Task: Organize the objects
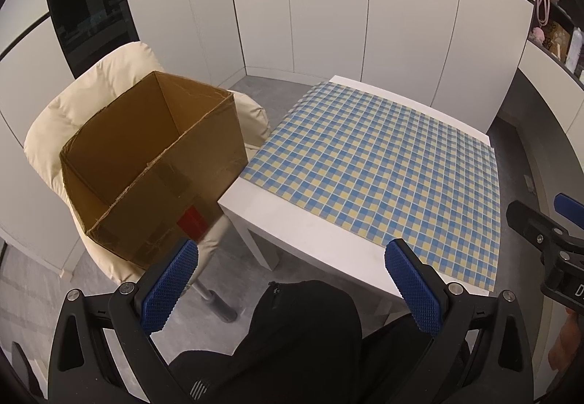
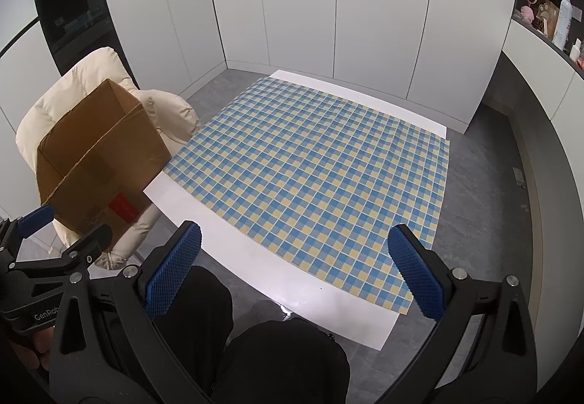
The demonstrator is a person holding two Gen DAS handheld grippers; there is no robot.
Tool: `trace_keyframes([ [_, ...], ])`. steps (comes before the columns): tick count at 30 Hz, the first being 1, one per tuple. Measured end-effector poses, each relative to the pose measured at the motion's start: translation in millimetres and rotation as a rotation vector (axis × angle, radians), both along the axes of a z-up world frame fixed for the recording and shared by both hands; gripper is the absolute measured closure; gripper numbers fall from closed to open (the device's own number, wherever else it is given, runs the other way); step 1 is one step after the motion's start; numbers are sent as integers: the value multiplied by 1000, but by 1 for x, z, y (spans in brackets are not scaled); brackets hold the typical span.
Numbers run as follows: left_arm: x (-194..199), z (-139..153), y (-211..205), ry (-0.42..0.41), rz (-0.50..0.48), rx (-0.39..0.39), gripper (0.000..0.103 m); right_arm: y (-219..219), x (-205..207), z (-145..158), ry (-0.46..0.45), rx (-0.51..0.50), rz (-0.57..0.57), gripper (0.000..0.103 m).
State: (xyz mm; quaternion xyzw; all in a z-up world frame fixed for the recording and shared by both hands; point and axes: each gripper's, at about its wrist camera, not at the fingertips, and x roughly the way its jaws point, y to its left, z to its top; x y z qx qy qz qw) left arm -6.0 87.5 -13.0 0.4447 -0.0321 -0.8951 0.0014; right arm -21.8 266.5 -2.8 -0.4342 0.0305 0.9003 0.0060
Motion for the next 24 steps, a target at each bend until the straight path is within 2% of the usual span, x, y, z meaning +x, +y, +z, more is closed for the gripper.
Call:
trace_keyframes([
  [24, 1, -2, 1, -10, -9, 20, 1, -3, -1, 2, 0, 5, 15, 0],
])
